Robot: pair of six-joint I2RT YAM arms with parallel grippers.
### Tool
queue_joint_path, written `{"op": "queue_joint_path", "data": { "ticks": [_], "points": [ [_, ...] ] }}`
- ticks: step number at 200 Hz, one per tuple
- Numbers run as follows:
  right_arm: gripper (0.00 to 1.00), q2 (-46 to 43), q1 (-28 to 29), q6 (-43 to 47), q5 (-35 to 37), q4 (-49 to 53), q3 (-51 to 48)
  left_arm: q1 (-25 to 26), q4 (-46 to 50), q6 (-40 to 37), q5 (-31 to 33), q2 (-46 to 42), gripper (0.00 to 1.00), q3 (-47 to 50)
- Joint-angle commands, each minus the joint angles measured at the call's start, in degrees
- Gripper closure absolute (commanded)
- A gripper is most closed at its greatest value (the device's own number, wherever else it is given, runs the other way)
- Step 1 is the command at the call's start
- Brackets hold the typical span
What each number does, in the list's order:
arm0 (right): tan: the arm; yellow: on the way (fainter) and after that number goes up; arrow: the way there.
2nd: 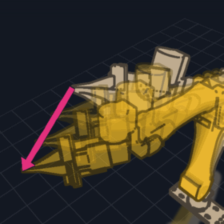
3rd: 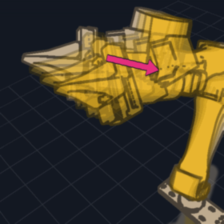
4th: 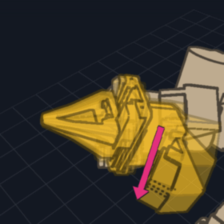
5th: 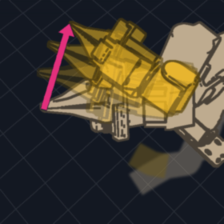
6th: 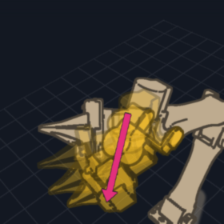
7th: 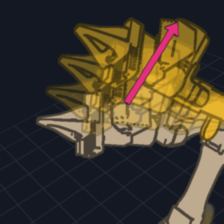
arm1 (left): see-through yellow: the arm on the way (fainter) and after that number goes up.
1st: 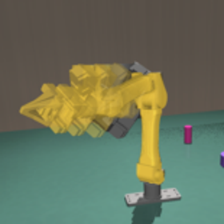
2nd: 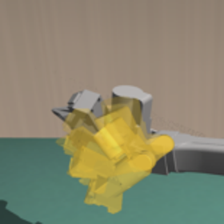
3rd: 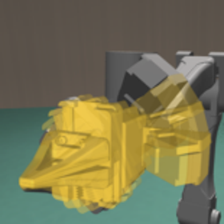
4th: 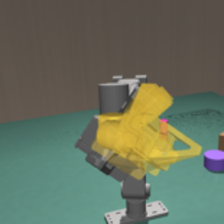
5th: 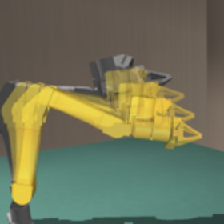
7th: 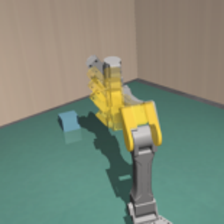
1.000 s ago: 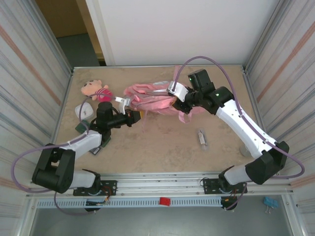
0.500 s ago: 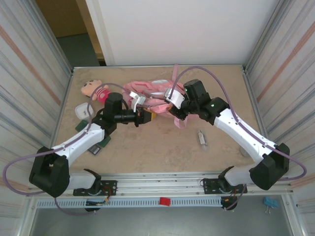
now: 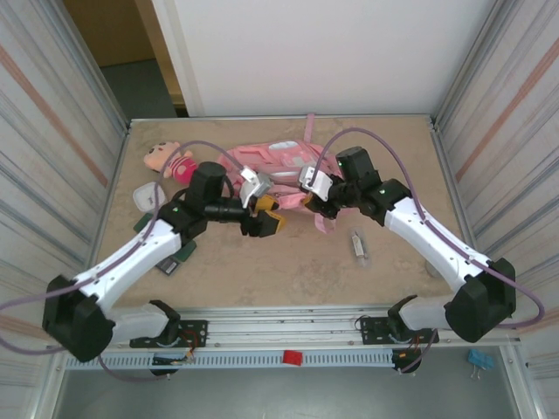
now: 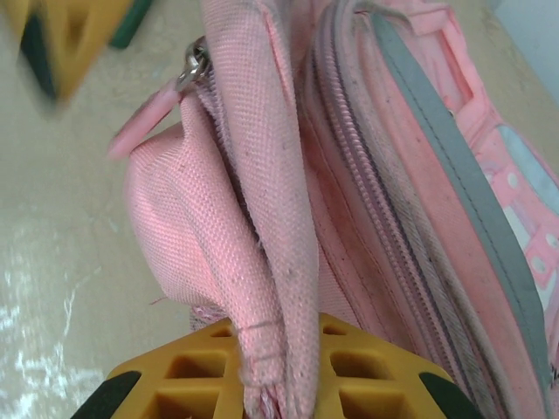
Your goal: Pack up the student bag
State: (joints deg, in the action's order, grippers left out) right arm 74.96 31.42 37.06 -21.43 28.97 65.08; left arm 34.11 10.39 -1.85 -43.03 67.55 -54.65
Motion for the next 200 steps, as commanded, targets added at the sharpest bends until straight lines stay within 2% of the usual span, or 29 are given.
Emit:
{"op": "queue_joint_path", "data": {
  "ticks": [1, 22, 38, 67, 109, 142, 161, 183, 192, 200],
  "points": [
    [1.0, -2.8, -0.38, 13.34, -7.37, -0.12, -0.11, -0.77, 9.87, -13.13, 8.05, -6.62, 0.21, -1.08],
    [1.0, -2.66, -1.69, 20.4, -10.71, 3.14, 0.42, -1.17, 13.56, -22.76, 14.37, -10.66, 0.12, 0.13],
    [1.0, -2.28, -2.95, 24.39, -13.52, 5.26, 1.53, -2.52, 13.49, -27.52, 15.78, -12.14, 0.07, 1.19],
    [1.0, -1.81, -3.46, 29.05, -14.51, 7.42, 2.62, -6.75, 11.76, -32.16, 11.24, -9.89, 0.05, 1.69],
    [1.0, -1.4, -3.47, 31.05, -17.57, 9.34, 2.93, -6.41, 8.83, -34.53, 5.72, -1.62, 0.01, -0.85],
    [1.0, -1.22, -3.47, 31.26, -18.2, 10.13, 2.96, -4.38, 5.62, -37.15, 5.34, 3.12, 0.01, -2.0],
    [1.0, -0.98, -3.43, 31.63, -18.78, 10.57, 3.14, -3.64, 5.27, -38.59, 5.85, 5.65, 0.03, -2.73],
    [1.0, -0.7, -3.52, 31.81, -18.85, 10.76, 3.35, -3.22, 2.17, -37.99, 5.58, 7.4, 0.11, -2.3],
    [0.99, -0.57, -3.56, 31.84, -18.71, 10.71, 3.36, -2.86, 1.19, -37.67, 4.69, 7.86, 0.17, -2.06],
    [0.99, -0.56, -3.64, 31.81, -18.58, 10.74, 3.39, -2.58, 0.57, -37.32, 3.71, 8.14, 0.26, -1.94]
  ]
}}
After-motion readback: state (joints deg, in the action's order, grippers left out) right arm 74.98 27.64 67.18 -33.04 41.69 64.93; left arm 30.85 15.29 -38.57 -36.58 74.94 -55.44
